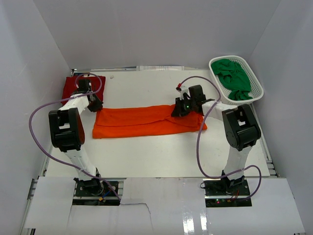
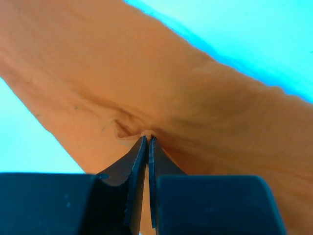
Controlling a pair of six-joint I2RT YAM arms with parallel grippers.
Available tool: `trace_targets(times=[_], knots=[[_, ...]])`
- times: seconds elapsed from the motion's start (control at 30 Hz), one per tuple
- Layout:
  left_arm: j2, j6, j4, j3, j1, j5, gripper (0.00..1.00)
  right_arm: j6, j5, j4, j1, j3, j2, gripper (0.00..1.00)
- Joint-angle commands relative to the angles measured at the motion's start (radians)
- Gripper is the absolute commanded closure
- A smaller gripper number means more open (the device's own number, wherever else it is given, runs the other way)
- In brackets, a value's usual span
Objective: Fold and stack the t-shirts
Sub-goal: Fold the other side of the tshirt into a rectangle
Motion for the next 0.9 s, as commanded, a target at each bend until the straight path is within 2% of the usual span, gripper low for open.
trace_targets(times=[0.0, 0.3, 0.4, 0.47, 0.53, 0.57, 0.67, 0.87], knots=[[-0.019, 0.012, 0.023, -0.011, -0.006, 0.009, 0.80, 0.059, -0.054, 0.020, 0.023, -0.029, -0.080, 0.91], [-0.021, 0.013, 0.023, -0.013, -0.010, 0.009, 0.80, 0.248, -0.001, 0.005, 0.098, -0.135, -0.143, 0.87], [-0.021, 0.015, 0.026, -0.014, -0.012, 0.009, 0.80, 0.306, -0.004, -0.056, 0.126, -0.146, -0.140, 0.82], [-0.023, 0.016, 0.026, -0.016, -0.013, 0.009, 0.80, 0.350, -0.010, -0.081, 0.139, -0.158, -0.140, 0.66], [-0.023, 0.018, 0.026, -0.016, -0.015, 0.009, 0.80, 0.379, -0.008, -0.054, 0.149, -0.187, -0.172, 0.36], [-0.023, 0.018, 0.026, -0.017, -0.015, 0.009, 0.79, 0.389, -0.005, -0.037, 0.155, -0.205, -0.187, 0.34], [-0.029, 0.019, 0.026, -0.017, -0.016, 0.008, 0.79, 0.387, 0.025, -0.008, 0.156, -0.216, -0.252, 0.37], [-0.079, 0.018, 0.018, -0.013, -0.026, 0.034, 0.79, 0.240, 0.167, -0.021, 0.146, -0.138, -0.304, 0.36]])
